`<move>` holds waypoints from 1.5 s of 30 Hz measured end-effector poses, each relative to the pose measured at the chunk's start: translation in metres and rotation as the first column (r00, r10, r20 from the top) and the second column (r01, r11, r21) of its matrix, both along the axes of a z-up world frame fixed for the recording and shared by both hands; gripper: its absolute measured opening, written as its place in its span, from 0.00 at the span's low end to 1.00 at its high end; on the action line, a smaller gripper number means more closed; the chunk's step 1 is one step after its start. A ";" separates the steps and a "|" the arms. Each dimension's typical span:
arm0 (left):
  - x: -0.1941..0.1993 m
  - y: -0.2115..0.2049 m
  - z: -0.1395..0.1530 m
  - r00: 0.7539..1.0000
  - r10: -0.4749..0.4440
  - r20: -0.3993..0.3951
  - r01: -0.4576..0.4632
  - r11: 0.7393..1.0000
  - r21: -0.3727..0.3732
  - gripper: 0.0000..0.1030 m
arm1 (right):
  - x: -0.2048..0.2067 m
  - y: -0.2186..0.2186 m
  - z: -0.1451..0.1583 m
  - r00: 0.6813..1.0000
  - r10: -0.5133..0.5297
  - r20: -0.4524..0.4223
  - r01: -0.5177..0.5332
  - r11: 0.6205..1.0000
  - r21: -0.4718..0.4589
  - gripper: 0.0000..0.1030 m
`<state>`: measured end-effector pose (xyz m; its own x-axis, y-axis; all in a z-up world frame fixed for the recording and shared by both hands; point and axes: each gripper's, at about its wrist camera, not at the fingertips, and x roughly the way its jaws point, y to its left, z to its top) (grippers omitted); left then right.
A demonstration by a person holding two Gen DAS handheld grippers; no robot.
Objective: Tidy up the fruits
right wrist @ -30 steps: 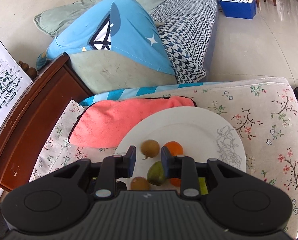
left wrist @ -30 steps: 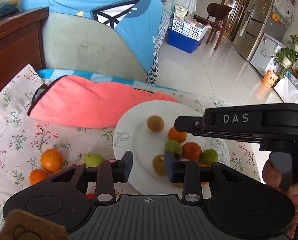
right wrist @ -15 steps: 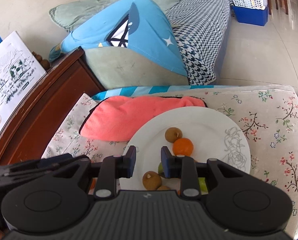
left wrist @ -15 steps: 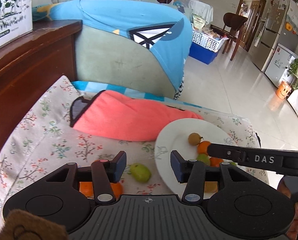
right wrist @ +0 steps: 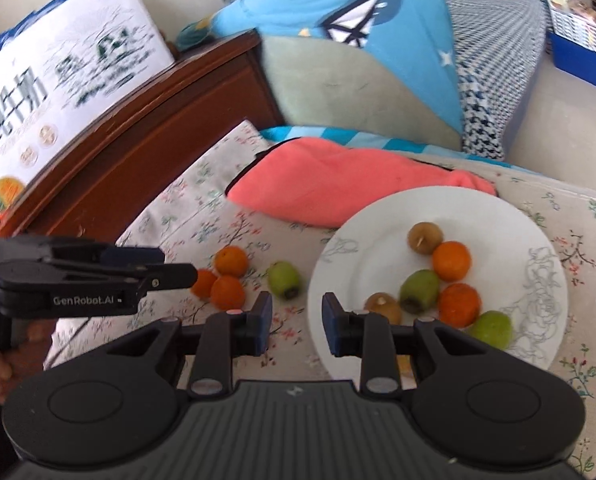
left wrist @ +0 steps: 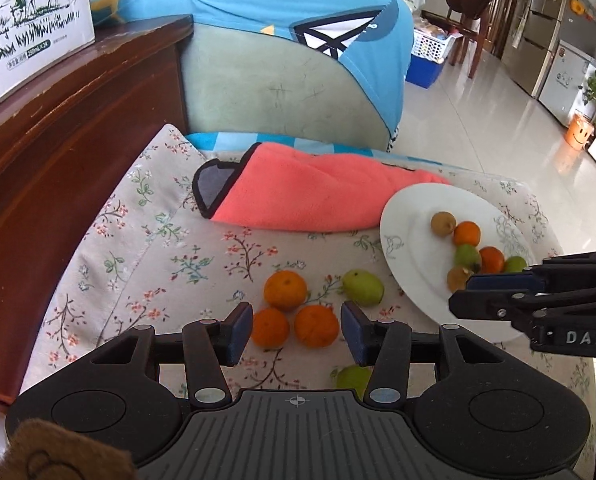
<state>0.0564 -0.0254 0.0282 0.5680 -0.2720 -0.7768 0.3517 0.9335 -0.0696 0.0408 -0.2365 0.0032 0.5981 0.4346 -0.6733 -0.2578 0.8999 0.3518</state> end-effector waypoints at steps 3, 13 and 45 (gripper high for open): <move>-0.008 0.001 -0.004 0.999 -0.044 -0.028 0.044 0.999 -0.003 0.46 | -0.001 0.010 -0.003 0.999 0.041 0.000 -0.041 0.999 -0.009 0.28; -0.021 0.000 -0.024 0.990 -0.131 -0.053 0.136 0.987 0.091 0.46 | 0.000 0.033 -0.013 0.990 0.139 -0.010 -0.140 0.990 -0.033 0.28; -0.029 -0.012 -0.036 0.973 -0.204 -0.105 0.212 0.975 0.066 0.51 | 0.015 0.064 -0.034 0.985 0.171 -0.033 -0.174 0.971 -0.164 0.20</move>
